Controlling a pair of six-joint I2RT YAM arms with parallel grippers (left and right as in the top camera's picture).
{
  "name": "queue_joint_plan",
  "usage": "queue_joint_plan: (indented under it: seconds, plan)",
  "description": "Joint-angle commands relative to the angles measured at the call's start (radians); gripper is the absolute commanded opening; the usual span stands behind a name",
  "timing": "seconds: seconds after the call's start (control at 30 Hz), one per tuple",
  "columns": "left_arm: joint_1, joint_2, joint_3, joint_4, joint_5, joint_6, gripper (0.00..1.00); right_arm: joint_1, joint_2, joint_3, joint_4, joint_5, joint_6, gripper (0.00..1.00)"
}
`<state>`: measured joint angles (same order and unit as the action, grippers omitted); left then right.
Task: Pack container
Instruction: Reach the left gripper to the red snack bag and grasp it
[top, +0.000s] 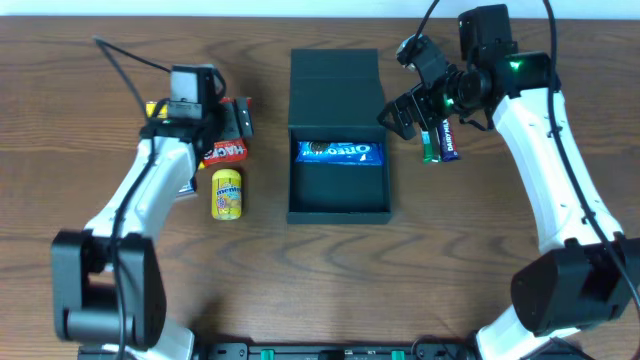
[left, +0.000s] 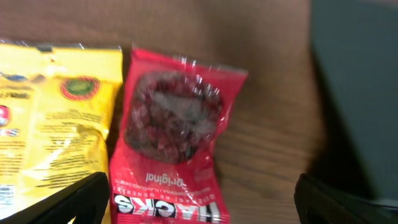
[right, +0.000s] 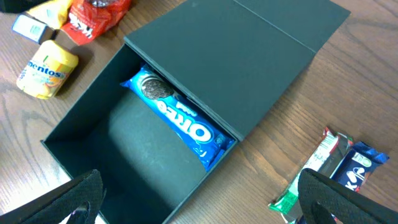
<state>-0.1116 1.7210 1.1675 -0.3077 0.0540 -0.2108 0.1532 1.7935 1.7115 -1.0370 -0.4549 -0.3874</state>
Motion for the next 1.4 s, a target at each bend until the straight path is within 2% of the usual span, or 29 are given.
queue_joint_plan:
  seconds: [0.0,0.1,0.37,0.4,0.53,0.7,0.77,0.83,1.0,1.03,1.13,1.3,1.37]
  plan:
    - [-0.018,0.048,0.028,0.008,-0.121,0.035,0.96,0.005,0.013,0.001,-0.002,0.011,-0.014,0.99]
    - [-0.019,0.099,0.028,0.026,-0.176,0.061,0.96,0.005,0.013,0.001,-0.002,0.010,-0.013,0.99]
    - [-0.018,0.189,0.028,0.113,-0.176,0.077,1.00,0.005,0.013,0.001,-0.004,0.010,-0.009,0.99]
    - [-0.018,0.199,0.028,0.121,-0.177,0.077,0.95,0.005,0.013,0.001,-0.004,0.010,-0.006,0.99]
    - [-0.018,0.238,0.028,0.133,-0.161,0.077,0.94,0.005,0.013,0.001,-0.003,0.010,0.017,0.99]
    - [-0.018,0.247,0.028,0.137,-0.158,0.077,0.87,0.005,0.013,0.001,-0.002,0.010,0.017,0.99]
    - [-0.018,0.247,0.028,0.137,-0.158,0.077,0.76,0.005,0.013,0.001,0.002,0.010,0.017,0.99]
    - [-0.018,0.247,0.028,0.137,-0.158,0.077,0.68,0.005,0.013,0.001,0.003,0.011,0.016,0.99]
    - [-0.018,0.247,0.031,0.137,-0.158,0.077,0.59,0.005,0.013,0.001,0.010,0.011,0.017,0.99]
    - [-0.018,0.247,0.035,0.136,-0.158,0.077,0.55,0.005,0.013,0.001,0.014,0.010,0.017,0.99]
    - [-0.021,0.246,0.089,0.123,-0.158,0.077,0.30,0.004,0.013,0.001,0.030,0.011,0.017,0.99]
    - [-0.025,0.246,0.181,0.074,-0.158,0.077,0.08,-0.005,0.013,0.001,0.042,0.010,0.017,0.99]
    - [-0.029,0.246,0.221,0.047,-0.158,0.077,0.06,-0.016,0.013,0.001,0.043,0.010,0.018,0.99]
